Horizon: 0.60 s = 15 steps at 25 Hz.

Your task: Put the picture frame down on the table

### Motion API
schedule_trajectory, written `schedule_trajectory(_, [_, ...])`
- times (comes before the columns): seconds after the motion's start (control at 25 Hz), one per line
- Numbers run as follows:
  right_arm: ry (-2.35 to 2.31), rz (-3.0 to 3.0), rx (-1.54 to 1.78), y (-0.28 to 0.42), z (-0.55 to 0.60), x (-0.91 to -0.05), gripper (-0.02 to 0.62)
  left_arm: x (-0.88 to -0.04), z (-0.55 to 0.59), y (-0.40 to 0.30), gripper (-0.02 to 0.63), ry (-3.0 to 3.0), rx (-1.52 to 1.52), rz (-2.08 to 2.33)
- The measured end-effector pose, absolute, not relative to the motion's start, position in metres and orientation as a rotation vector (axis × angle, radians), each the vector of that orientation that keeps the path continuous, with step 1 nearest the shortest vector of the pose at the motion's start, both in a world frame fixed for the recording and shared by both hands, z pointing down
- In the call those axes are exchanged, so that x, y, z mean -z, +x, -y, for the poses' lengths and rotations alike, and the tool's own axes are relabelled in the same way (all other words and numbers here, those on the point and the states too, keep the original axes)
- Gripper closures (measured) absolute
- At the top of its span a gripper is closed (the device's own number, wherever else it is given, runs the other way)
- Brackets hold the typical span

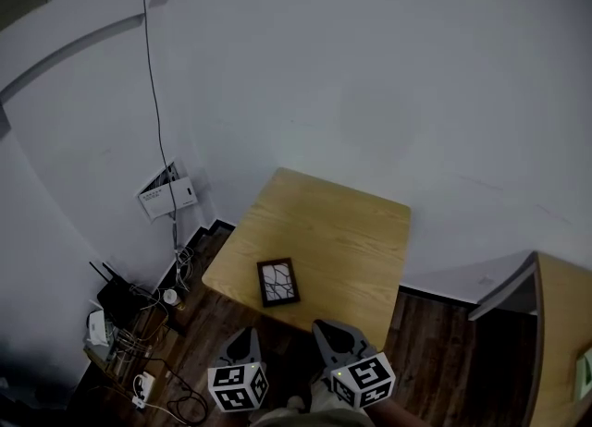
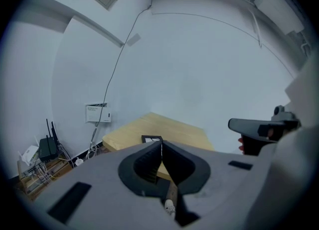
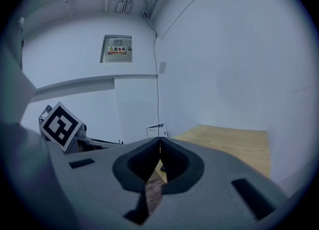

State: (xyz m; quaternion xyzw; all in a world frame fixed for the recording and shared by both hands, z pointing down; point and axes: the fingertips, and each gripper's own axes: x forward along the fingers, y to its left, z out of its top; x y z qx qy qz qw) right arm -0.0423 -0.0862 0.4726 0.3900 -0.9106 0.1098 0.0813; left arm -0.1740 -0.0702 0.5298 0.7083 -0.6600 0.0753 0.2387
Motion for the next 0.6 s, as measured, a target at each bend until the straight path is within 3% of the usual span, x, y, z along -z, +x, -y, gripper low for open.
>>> schedule_trajectory(0.6, [1.152,2.724,-0.305,-0.049,0.069,-0.47,0.597,-0.524,0.056,-0.175,0.6,1.991,-0.19,1.776])
